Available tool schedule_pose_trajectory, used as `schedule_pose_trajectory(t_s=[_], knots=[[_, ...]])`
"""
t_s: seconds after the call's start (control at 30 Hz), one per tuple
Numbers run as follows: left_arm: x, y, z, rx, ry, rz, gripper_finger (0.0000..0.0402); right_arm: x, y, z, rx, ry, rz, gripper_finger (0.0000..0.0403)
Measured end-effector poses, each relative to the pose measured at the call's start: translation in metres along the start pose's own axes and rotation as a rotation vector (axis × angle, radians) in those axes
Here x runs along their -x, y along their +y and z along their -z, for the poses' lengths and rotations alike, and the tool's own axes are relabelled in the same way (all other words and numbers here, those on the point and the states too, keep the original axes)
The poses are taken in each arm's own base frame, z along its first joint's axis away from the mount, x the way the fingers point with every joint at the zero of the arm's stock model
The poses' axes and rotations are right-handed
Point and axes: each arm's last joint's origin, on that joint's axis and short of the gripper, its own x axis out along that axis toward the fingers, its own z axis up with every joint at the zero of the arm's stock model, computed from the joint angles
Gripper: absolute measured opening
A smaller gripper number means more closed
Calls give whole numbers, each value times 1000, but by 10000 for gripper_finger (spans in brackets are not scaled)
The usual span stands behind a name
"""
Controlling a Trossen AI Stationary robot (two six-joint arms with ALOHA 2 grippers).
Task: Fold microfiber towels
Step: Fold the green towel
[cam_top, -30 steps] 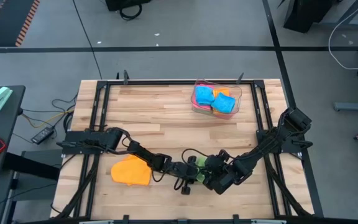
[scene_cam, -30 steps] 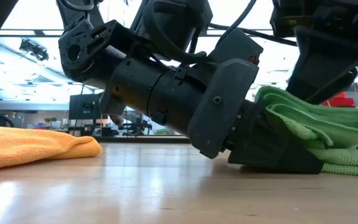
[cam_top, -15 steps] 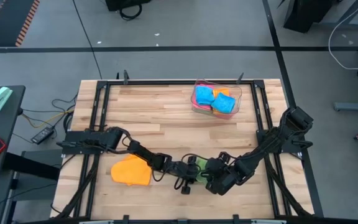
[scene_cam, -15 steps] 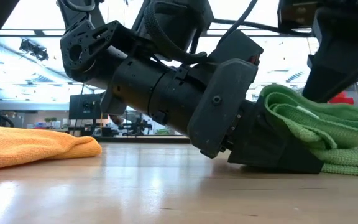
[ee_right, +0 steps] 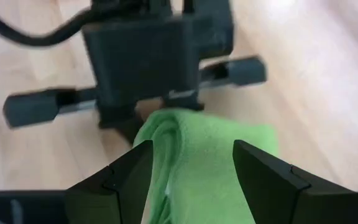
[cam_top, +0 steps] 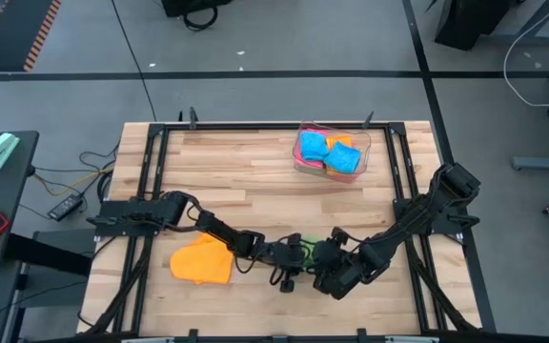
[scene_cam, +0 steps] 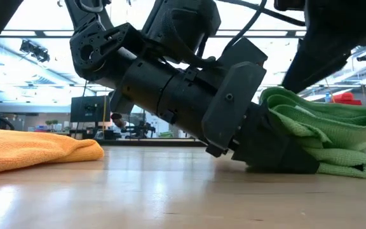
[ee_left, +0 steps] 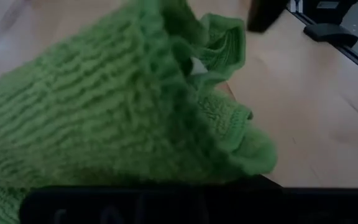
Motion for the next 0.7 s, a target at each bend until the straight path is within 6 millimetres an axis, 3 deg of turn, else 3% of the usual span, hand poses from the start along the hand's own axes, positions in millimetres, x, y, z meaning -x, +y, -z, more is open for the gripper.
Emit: schedule_pose_trajectory(t_s=[0.23, 0.7], knots=[[0, 5, -1, 53, 0, -11, 23, -9, -1, 3, 42, -12, 46, 231], [0, 4, 0, 70, 13, -15, 22, -46, -5, 21, 84, 107, 158, 231]])
